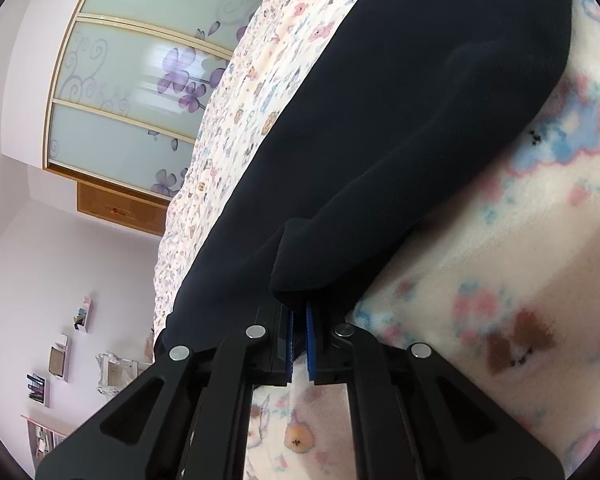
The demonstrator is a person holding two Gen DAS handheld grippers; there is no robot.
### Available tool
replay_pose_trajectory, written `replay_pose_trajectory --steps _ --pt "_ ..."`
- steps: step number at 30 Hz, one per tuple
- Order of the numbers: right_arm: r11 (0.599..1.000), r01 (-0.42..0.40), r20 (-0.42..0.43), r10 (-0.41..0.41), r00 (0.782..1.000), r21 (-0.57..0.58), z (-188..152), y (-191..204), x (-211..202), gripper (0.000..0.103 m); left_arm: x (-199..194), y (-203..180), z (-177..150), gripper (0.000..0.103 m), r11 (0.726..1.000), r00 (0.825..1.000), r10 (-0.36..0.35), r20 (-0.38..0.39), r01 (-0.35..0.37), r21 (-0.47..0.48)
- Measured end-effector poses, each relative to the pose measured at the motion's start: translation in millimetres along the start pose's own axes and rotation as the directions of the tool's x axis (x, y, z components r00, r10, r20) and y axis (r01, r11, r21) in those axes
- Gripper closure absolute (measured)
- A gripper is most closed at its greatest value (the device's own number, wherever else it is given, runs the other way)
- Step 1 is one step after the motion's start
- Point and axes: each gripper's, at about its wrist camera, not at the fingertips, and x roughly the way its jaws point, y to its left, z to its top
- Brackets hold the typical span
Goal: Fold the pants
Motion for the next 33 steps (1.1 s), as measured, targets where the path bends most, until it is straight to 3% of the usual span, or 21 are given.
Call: replay_pose_trajectory --steps 5,13,19,21,23,25,27,28,29,33 --pt "1.000 0.000 -0.002 0.000 1.000 0.002 0 0 1 0.098 -1 4 -13 0.012 0.996 0.997 0.075 -0.023 -0.076 -0.037" --pt "1.000 -0.005 -0.007 0.005 1.000 0.002 3 1 2 0.098 4 21 13 0.008 0.961 0.991 0.124 -0.047 -0.132 -0.244" --pt "1.000 -0.009 -0.013 0.009 1.000 -0.002 3 0 3 0.098 13 18 23 0.007 0.950 0.988 0.153 -0.027 -0.155 -0.270" --pt "1.000 -0.008 -0.014 0.008 1.000 -0.006 4 1 3 0.098 9 10 22 0.029 0.957 0.981 0.194 0.006 -0.188 -0.219" --pt "1.000 -0.008 -0.017 0.008 1.000 -0.008 4 2 4 0.098 5 -2 19 0.045 0.964 0.971 0.235 0.050 -0.226 -0.143" --pt "1.000 -0.007 -0.018 0.007 1.000 -0.011 4 2 4 0.098 0 -4 18 0.056 0.963 0.967 0.246 0.070 -0.235 -0.131" --pt "1.000 -0.006 -0.019 0.005 1.000 -0.015 4 3 4 0.098 -3 -5 18 0.086 0.958 0.959 0.269 0.091 -0.256 -0.130" --pt "1.000 -0.005 -0.018 0.005 1.000 -0.018 4 4 4 0.098 -5 -6 18 0.094 0.954 0.953 0.285 0.102 -0.272 -0.122" --pt "1.000 -0.006 -0.020 0.005 1.000 -0.020 5 4 4 0.098 -8 -8 16 0.099 0.952 0.947 0.298 0.117 -0.286 -0.110" --pt "0.999 -0.028 -0.014 0.027 1.000 -0.042 5 10 3 0.098 -16 -22 5 0.102 0.943 0.928 0.332 0.168 -0.332 -0.032"
